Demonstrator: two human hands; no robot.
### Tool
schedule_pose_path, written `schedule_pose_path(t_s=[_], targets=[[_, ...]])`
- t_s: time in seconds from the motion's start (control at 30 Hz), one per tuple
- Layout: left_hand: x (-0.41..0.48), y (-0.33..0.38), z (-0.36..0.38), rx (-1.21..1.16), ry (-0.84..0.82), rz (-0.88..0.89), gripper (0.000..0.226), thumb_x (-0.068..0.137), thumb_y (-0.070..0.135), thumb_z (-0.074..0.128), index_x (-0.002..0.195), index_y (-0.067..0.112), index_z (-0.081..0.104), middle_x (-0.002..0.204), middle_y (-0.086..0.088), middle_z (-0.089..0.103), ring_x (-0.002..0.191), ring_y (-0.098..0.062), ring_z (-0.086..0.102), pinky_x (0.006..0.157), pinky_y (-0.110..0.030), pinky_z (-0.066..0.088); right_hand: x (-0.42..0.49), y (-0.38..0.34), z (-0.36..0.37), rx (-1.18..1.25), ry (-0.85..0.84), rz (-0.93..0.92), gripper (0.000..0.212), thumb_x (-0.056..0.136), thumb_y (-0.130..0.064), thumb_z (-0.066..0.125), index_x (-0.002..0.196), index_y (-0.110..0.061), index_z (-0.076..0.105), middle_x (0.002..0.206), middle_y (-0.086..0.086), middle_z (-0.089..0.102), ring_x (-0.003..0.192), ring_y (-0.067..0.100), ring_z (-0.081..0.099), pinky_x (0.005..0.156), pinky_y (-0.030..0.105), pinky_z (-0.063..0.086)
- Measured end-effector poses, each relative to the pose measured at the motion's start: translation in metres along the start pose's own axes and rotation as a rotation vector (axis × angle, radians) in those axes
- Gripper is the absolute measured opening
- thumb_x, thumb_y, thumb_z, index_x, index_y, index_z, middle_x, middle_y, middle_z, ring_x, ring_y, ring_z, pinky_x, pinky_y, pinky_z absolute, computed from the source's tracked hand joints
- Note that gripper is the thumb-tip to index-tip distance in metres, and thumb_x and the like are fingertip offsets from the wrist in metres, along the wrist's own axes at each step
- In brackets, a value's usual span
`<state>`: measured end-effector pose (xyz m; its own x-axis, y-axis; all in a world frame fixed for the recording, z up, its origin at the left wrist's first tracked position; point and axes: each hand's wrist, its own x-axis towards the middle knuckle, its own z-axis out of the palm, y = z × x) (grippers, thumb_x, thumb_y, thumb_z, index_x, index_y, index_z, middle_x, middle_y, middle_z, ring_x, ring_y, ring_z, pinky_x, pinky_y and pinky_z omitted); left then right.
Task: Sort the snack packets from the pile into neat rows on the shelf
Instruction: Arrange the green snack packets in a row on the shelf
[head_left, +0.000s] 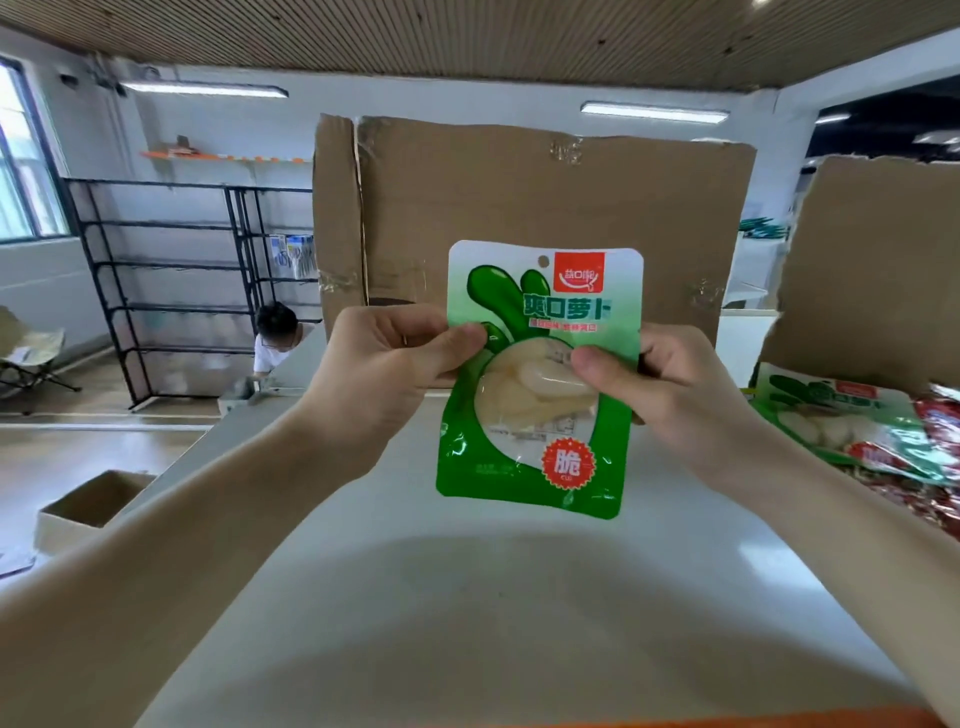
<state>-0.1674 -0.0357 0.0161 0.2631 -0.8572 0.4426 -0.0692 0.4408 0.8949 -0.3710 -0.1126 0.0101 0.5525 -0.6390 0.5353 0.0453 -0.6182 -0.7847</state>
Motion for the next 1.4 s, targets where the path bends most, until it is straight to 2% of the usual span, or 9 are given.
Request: schedule_pose_path(t_s=[0.07,0.2,0.4,0.7,0.9,0.97,1.03,1.2,1.4], targets=[[0.0,-0.001,-0.001,-0.014,0.0,-0.003,0.014,0.068,0.019,0.074,0.074,0.008,0.079,0.088,-0.014,0.076,0.081,-0.026,0.072,0.079,-0.033,0.059,-0.001,0.0,0.001,0.001,-0.001,-0.007,0.019,0.09,-0.029,0.065,0.103,-0.019,0.075,0.101,0.012,0.074,0.094,0.046,0.063,0.081,0.061,0.053],[0.001,-0.001,-0.002,-0.031,-0.02,0.004,0.004,0.069,0.011,0.082,0.071,0.01,0.079,0.089,-0.014,0.076,0.083,-0.026,0.072,0.078,-0.032,0.058,-0.004,-0.004,0.002,0.01,-0.001,0.0,0.024,0.085,-0.025,0.06,0.104,-0.017,0.071,0.102,-0.001,0.076,0.094,0.019,0.071,0.086,0.042,0.057],[-0.001,-0.002,-0.001,-0.032,-0.03,0.037,0.007,0.07,0.02,0.076,0.068,0.014,0.079,0.087,-0.013,0.076,0.083,-0.026,0.071,0.079,-0.033,0.058,-0.003,-0.004,0.002,0.006,0.006,-0.024,0.022,0.084,-0.028,0.059,0.103,-0.024,0.07,0.102,-0.005,0.075,0.094,0.014,0.07,0.082,0.03,0.058],[-0.002,-0.003,0.004,-0.072,-0.074,-0.016,0.031,0.077,0.022,0.067,0.102,0.007,0.074,0.109,-0.012,0.074,0.1,-0.027,0.07,0.087,-0.036,0.058,-0.002,-0.005,0.006,0.005,0.011,-0.07,0.021,0.083,-0.026,0.06,0.102,-0.025,0.069,0.104,-0.009,0.074,0.091,0.007,0.07,0.075,0.019,0.055],[0.002,-0.002,0.0,-0.116,0.018,-0.062,0.019,0.069,0.017,0.07,0.084,0.009,0.078,0.1,-0.011,0.076,0.093,-0.023,0.072,0.076,-0.029,0.057,-0.001,-0.004,0.011,-0.027,0.013,-0.026,0.018,0.086,-0.031,0.059,0.1,-0.027,0.071,0.091,-0.006,0.075,0.082,0.022,0.068,0.07,0.038,0.055],[0.002,0.0,-0.001,-0.131,0.036,-0.074,0.019,0.067,0.016,0.07,0.081,0.007,0.079,0.099,-0.012,0.076,0.094,-0.026,0.073,0.077,-0.031,0.059,0.0,-0.003,0.012,-0.02,-0.005,-0.008,0.019,0.09,-0.029,0.056,0.102,-0.024,0.069,0.069,-0.016,0.069,0.058,0.006,0.061,0.048,0.019,0.045],[0.002,0.002,-0.002,-0.122,0.036,-0.07,0.019,0.068,0.013,0.07,0.084,0.005,0.078,0.1,-0.013,0.076,0.096,-0.028,0.072,0.081,-0.035,0.059,-0.001,-0.002,0.012,0.011,-0.032,0.021,0.019,0.091,-0.026,0.055,0.104,-0.02,0.068,0.061,-0.021,0.064,0.052,-0.004,0.055,0.047,0.008,0.039],[-0.002,0.0,-0.003,0.086,-0.012,0.033,0.017,0.083,0.01,0.069,0.097,0.003,0.076,0.1,-0.006,0.077,0.095,-0.022,0.073,0.082,-0.034,0.058,-0.001,-0.001,0.011,-0.003,-0.041,0.03,0.026,0.083,-0.031,0.06,0.101,-0.018,0.073,0.095,-0.004,0.076,0.088,0.013,0.071,0.077,0.031,0.058],[0.001,-0.001,-0.004,0.143,-0.019,0.085,0.013,0.085,0.012,0.069,0.092,0.004,0.077,0.094,-0.006,0.077,0.089,-0.02,0.074,0.076,-0.03,0.057,-0.002,-0.001,0.012,-0.017,0.028,-0.049,0.017,0.082,-0.027,0.061,0.094,-0.024,0.072,0.094,-0.008,0.076,0.086,0.01,0.072,0.071,0.024,0.058]])
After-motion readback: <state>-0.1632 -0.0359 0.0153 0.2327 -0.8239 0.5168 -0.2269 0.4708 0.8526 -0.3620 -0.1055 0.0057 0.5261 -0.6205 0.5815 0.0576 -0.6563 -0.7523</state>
